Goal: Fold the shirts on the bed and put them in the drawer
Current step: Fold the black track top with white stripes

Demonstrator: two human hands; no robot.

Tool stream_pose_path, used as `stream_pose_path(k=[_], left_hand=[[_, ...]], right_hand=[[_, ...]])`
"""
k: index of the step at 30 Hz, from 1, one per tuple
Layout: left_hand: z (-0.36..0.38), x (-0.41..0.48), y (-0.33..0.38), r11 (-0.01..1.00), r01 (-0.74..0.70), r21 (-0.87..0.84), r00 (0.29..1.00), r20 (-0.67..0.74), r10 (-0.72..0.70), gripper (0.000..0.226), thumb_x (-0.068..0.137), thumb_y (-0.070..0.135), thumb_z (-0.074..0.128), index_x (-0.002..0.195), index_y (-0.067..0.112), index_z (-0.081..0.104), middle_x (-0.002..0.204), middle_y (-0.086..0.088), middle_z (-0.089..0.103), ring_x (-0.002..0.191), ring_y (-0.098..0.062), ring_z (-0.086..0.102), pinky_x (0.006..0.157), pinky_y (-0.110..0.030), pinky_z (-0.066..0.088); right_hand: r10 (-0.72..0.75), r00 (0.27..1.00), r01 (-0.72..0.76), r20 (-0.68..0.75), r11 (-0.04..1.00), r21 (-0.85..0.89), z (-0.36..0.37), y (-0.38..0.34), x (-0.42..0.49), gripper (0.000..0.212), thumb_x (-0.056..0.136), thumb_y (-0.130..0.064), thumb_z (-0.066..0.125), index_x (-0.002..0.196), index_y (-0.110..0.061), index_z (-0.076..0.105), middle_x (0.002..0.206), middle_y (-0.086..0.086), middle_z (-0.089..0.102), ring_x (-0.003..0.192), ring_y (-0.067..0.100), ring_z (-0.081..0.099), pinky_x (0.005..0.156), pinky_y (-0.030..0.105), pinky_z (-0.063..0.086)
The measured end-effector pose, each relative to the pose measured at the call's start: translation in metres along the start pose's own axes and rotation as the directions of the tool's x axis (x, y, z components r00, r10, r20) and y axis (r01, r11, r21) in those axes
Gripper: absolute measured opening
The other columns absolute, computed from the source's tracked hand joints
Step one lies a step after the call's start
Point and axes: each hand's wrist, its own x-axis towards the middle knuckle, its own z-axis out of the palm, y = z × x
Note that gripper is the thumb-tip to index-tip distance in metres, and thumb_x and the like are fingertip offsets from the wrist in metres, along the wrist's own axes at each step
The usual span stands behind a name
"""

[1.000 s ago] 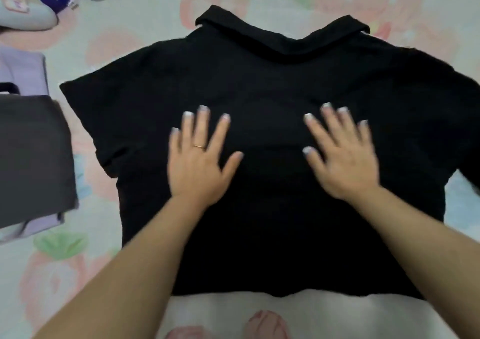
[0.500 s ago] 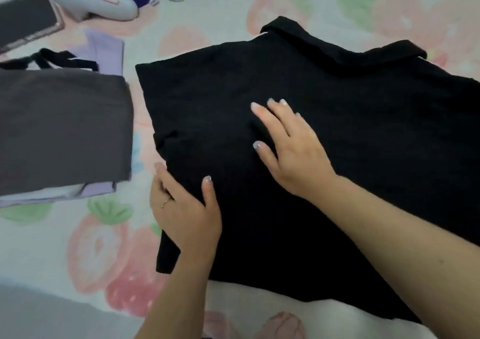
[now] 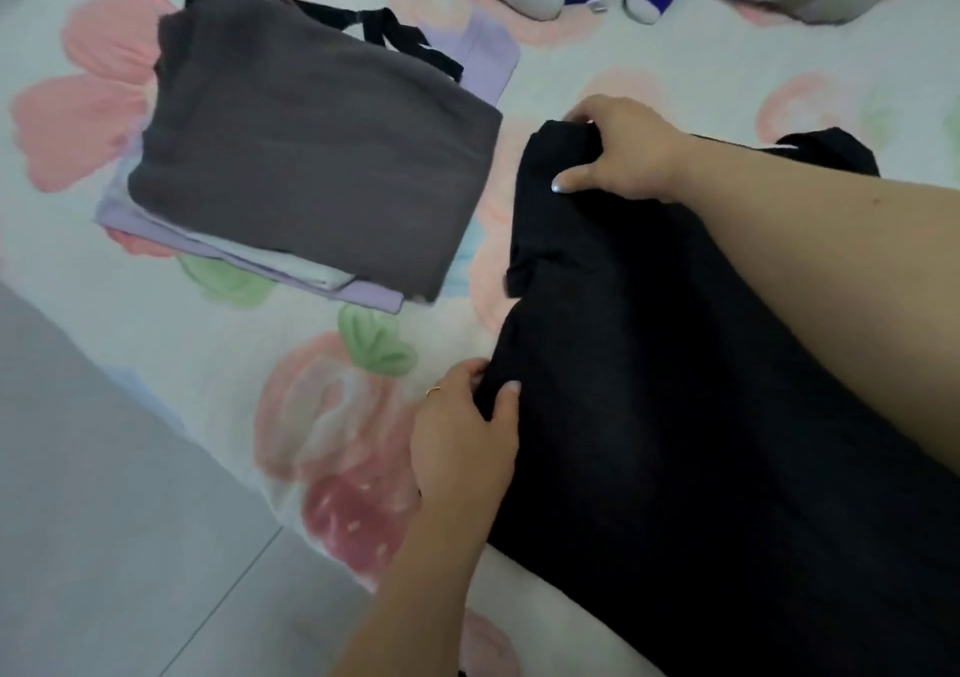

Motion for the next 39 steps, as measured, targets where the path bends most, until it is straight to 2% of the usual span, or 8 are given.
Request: stream_pose_path(k=[4, 10, 15, 20, 23, 25, 30, 39], left_hand=[[-0.006, -0.005, 0.001, 0.992, -0.07, -0.103, 0.997, 0.035, 0.074, 0.021, 0.085, 0.027, 0.063, 0.103, 0.018, 0.065, 0.09, 0.007, 0.064, 0.084, -0.009, 0.059, 0.078, -0.027, 0.049], [-0.015, -0.037, 0.021, 0.936, -0.313, -0.163, 0.941, 0.08, 0.329, 0.017, 0.083, 0.021, 0.065, 0.099, 0.021, 0.065, 0.077, 0.015, 0.054, 0.074, 0.0, 0.051, 0.066, -0.008, 0.037], [0.003, -0.074, 0.039, 0.784, -0.619, 0.043, 0.761, 0.281, 0.585, 0.035, 0.083, 0.025, 0.052, 0.114, 0.016, 0.064, 0.084, 0.005, 0.054, 0.062, -0.005, 0.051, 0.054, -0.014, 0.041], [0.041, -0.098, 0.044, 0.636, -0.716, 0.288, 0.549, 0.795, 0.259, 0.052, 0.095, 0.049, 0.032, 0.142, 0.026, 0.03, 0.133, -0.001, 0.04, 0.117, -0.02, 0.042, 0.087, -0.033, 0.04], [0.053, -0.09, 0.04, 0.583, -0.78, 0.229, 0.566, 0.655, 0.5, 0.044, 0.092, 0.04, 0.034, 0.123, 0.021, 0.059, 0.113, -0.002, 0.061, 0.105, -0.022, 0.058, 0.083, -0.032, 0.048], [0.062, -0.078, 0.034, 0.557, -0.786, 0.268, 0.602, 0.534, 0.594, 0.044, 0.088, 0.032, 0.035, 0.119, 0.018, 0.063, 0.121, -0.007, 0.063, 0.114, -0.03, 0.057, 0.091, -0.045, 0.047], [0.085, -0.063, 0.006, 0.407, -0.829, 0.383, 0.559, 0.59, 0.583, 0.055, 0.089, 0.039, 0.033, 0.14, 0.021, 0.039, 0.147, -0.009, 0.035, 0.136, -0.031, 0.03, 0.11, -0.05, 0.024], [0.103, -0.056, -0.012, 0.404, -0.831, 0.384, 0.554, 0.494, 0.67, 0.061, 0.086, 0.041, 0.035, 0.143, 0.023, 0.025, 0.151, -0.008, 0.022, 0.14, -0.025, 0.018, 0.113, -0.043, 0.006]], right_hand=[[-0.049, 0.999, 0.046, 0.008, 0.969, 0.241, -0.021, 0.004, -0.021, 0.019, 0.079, -0.02, 0.072, 0.089, -0.014, 0.057, 0.08, -0.001, 0.058, 0.069, 0.011, 0.051, 0.055, 0.009, 0.039], [-0.107, 0.994, 0.104, -0.016, 0.913, 0.395, -0.068, 0.042, -0.1, 0.033, 0.076, 0.003, 0.07, 0.069, -0.021, 0.049, 0.091, 0.007, 0.066, 0.081, 0.005, 0.062, 0.082, 0.013, 0.047], [0.066, 0.995, -0.062, -0.072, 0.996, 0.063, -0.091, 0.112, -0.174, 0.031, 0.07, 0.013, 0.067, 0.078, -0.015, 0.057, 0.117, 0.011, 0.058, 0.108, 0.012, 0.052, 0.088, 0.008, 0.031], [0.452, 0.892, -0.443, 0.005, 0.875, -0.194, -0.075, 0.17, -0.223, 0.054, 0.076, 0.012, 0.048, 0.123, -0.013, 0.057, 0.134, 0.02, 0.043, 0.126, 0.034, 0.038, 0.107, 0.037, 0.031], [0.487, 0.809, -0.553, -0.33, 0.821, -0.144, -0.055, 0.157, -0.231, 0.048, 0.08, 0.001, 0.046, 0.126, -0.011, 0.055, 0.131, 0.021, 0.045, 0.12, 0.041, 0.042, 0.099, 0.048, 0.038], [0.327, 0.839, -0.398, -0.436, 0.914, -0.08, -0.028, 0.123, -0.224, 0.039, 0.084, -0.004, 0.048, 0.122, -0.006, 0.057, 0.127, 0.022, 0.05, 0.117, 0.041, 0.045, 0.096, 0.046, 0.04], [0.142, 0.986, -0.154, -0.093, 0.977, -0.148, 0.043, 0.095, -0.184, 0.056, 0.097, -0.043, 0.03, 0.148, -0.029, 0.01, 0.158, -0.002, 0.003, 0.145, 0.02, 0.0, 0.115, 0.04, 0.0], [0.21, 0.938, -0.286, -0.277, 0.919, -0.27, 0.03, 0.187, -0.117, 0.054, 0.094, -0.044, 0.009, 0.147, -0.036, -0.001, 0.158, -0.002, 0.0, 0.145, 0.022, -0.004, 0.115, 0.038, -0.005]])
